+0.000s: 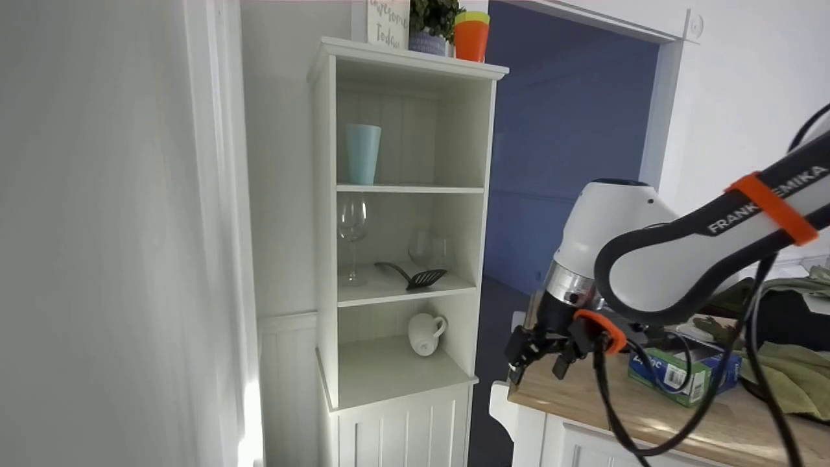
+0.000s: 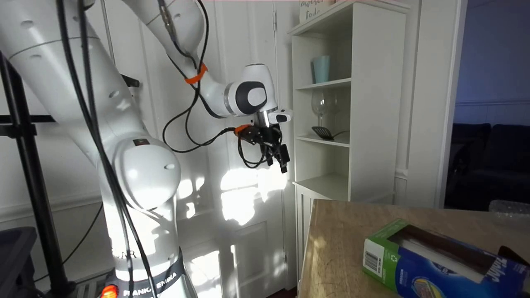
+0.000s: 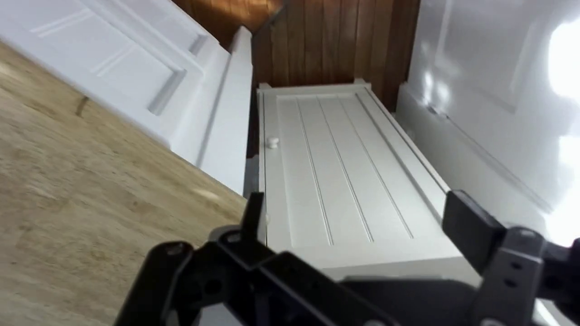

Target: Remove the white mug from the bottom shelf and put it on the counter

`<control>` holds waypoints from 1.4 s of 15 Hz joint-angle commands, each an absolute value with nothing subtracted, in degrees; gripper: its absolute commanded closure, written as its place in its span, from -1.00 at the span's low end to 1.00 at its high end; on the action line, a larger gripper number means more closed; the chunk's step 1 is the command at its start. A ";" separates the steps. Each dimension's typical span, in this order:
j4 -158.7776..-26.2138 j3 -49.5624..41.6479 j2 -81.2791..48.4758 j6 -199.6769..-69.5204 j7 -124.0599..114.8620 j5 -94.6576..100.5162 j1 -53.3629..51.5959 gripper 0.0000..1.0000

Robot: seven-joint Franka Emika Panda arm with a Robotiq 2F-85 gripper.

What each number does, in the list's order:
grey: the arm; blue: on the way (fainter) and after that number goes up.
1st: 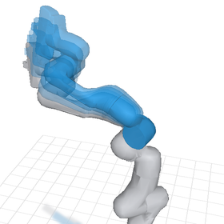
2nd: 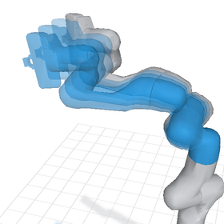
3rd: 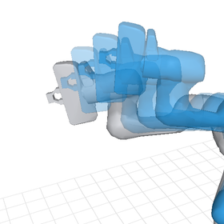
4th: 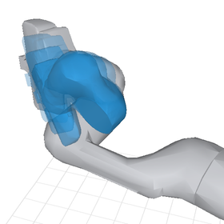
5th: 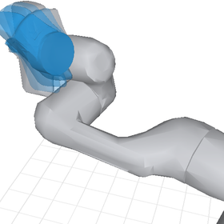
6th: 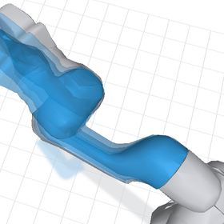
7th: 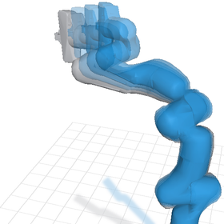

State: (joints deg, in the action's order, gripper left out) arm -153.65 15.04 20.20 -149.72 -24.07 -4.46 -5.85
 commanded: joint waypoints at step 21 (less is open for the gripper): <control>-122.99 -0.10 -17.38 -153.93 -104.59 44.18 -21.35 -1.00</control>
State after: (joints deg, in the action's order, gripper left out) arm -122.97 -0.10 -17.45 -153.97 -104.71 44.28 -21.41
